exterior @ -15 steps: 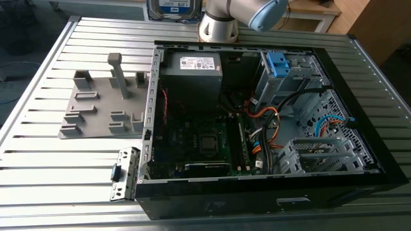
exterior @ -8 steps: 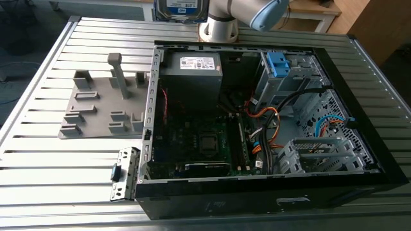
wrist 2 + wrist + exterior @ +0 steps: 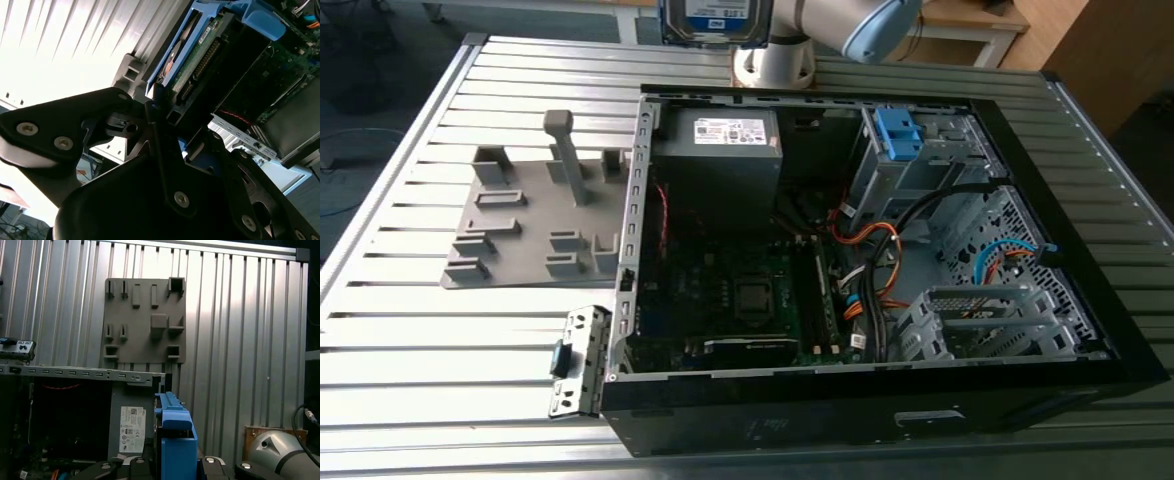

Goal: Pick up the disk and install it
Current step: 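Pick up the disk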

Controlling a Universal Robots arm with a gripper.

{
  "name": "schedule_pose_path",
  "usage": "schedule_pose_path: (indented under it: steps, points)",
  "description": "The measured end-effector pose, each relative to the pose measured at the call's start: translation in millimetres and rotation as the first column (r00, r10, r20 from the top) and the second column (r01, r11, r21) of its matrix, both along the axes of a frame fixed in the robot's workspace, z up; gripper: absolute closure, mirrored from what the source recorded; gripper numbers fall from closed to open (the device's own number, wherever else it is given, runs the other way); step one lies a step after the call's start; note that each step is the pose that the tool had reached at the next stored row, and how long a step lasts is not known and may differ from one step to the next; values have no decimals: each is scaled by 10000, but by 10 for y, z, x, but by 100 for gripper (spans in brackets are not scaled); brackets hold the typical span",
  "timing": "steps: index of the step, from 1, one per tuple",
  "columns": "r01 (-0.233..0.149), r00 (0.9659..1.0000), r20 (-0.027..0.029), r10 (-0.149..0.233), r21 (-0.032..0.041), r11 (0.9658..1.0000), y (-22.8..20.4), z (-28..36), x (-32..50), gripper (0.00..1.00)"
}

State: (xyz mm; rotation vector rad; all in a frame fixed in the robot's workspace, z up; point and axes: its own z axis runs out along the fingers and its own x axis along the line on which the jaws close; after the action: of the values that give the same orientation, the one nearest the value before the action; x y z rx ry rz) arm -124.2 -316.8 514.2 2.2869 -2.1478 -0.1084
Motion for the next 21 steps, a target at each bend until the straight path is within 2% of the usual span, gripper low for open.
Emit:
schedule_pose_path:
  steps: [21]
  points:
    - [0,10000,-27,0,0,10000,-16,-13,510,64]
